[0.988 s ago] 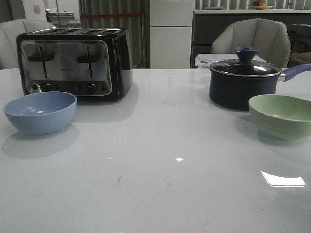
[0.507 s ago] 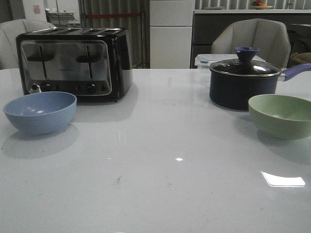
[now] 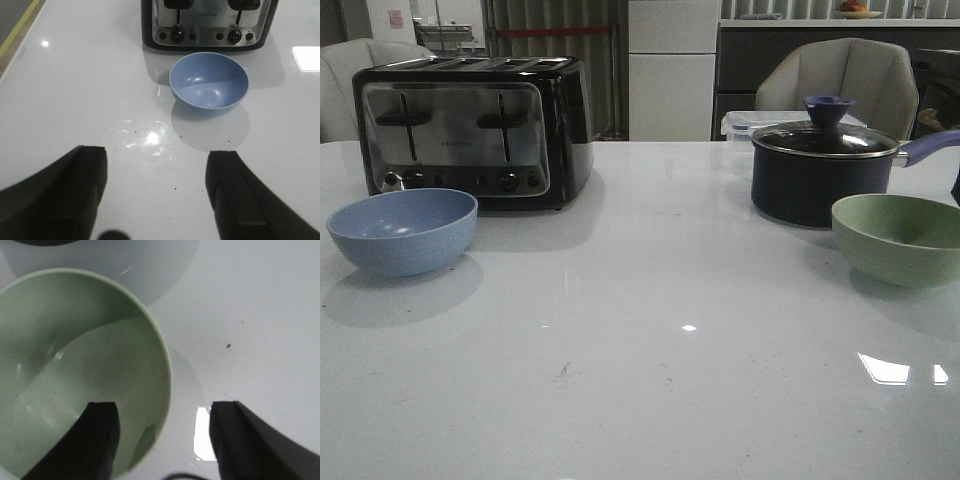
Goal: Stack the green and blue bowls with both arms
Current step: 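Lower the right gripper over the rim of the pale green bowl, then close the right gripper on the green bowl's rim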
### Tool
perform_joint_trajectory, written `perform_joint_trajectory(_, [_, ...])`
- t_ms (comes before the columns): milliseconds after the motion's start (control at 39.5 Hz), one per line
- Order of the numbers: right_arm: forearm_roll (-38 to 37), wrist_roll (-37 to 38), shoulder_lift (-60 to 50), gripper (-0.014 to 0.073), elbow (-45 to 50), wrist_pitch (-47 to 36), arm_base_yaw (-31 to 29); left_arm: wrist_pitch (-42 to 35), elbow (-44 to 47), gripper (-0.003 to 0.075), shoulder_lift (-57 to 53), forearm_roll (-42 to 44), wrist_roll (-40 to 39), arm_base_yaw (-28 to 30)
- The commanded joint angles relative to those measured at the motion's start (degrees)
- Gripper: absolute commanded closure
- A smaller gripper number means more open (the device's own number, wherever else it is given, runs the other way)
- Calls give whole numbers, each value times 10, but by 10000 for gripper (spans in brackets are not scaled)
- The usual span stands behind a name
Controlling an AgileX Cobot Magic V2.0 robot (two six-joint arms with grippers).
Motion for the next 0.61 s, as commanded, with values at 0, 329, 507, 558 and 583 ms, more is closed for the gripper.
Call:
perform_joint_trajectory(0, [6,-6,3,88,-39,-14,-4,-42,-17,230,4,-4,-4,-1])
perform_joint_trajectory(329, [7,-6,60,88,-74,-21,-4,-42,-17,230,4,-4,-4,-1])
perform_joint_trajectory(507, [7,-7,64,228,-74,-26,-4,-42,-17,230,4,-4,-4,-1])
perform_joint_trajectory(558, [7,-7,64,290,-74,-26,-4,-42,-17,230,4,-4,-4,-1])
perform_joint_trajectory(583, [7,-7,64,314,-74,-24,-4,-42,-17,230,4,-4,-4,-1])
